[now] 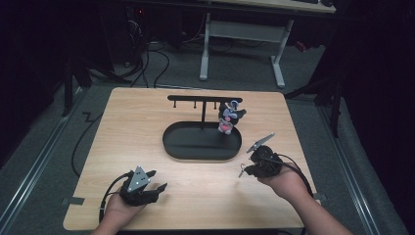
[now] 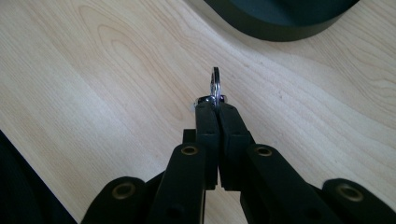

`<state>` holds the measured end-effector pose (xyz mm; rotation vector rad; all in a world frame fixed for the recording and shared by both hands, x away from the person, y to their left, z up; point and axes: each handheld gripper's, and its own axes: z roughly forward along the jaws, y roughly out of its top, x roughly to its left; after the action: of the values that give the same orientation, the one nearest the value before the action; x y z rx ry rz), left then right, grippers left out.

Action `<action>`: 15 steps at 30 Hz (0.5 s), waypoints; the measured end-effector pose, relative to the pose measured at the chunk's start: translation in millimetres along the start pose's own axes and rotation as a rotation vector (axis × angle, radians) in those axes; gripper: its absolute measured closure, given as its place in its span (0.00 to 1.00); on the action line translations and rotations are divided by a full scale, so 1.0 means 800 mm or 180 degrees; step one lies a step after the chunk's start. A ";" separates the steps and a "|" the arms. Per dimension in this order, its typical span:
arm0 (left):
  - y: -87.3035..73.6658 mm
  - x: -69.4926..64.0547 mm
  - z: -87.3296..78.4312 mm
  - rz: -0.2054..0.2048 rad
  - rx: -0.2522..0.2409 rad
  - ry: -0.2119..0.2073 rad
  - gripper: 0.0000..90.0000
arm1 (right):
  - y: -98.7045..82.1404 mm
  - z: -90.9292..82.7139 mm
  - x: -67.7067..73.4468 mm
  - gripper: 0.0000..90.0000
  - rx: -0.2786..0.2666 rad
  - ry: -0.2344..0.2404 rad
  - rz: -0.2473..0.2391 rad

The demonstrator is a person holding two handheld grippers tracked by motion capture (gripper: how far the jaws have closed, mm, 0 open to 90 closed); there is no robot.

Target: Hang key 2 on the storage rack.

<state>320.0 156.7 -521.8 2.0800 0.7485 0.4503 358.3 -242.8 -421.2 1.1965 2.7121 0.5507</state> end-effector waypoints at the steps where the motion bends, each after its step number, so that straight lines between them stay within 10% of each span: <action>1: 0.000 0.000 -0.001 -0.0001 0.0006 0.0001 0.43 | 0.002 0.000 0.001 0.99 -0.0004 0.0001 0.0008; 15: -0.003 0.000 -0.007 -0.0021 -0.0010 0.0042 0.42 | 0.040 -0.005 -0.006 0.99 -0.0052 0.0030 -0.0019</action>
<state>316.3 160.9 -520.4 2.0729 0.7617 0.4619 382.8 -227.9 -405.7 1.1845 2.7127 0.5779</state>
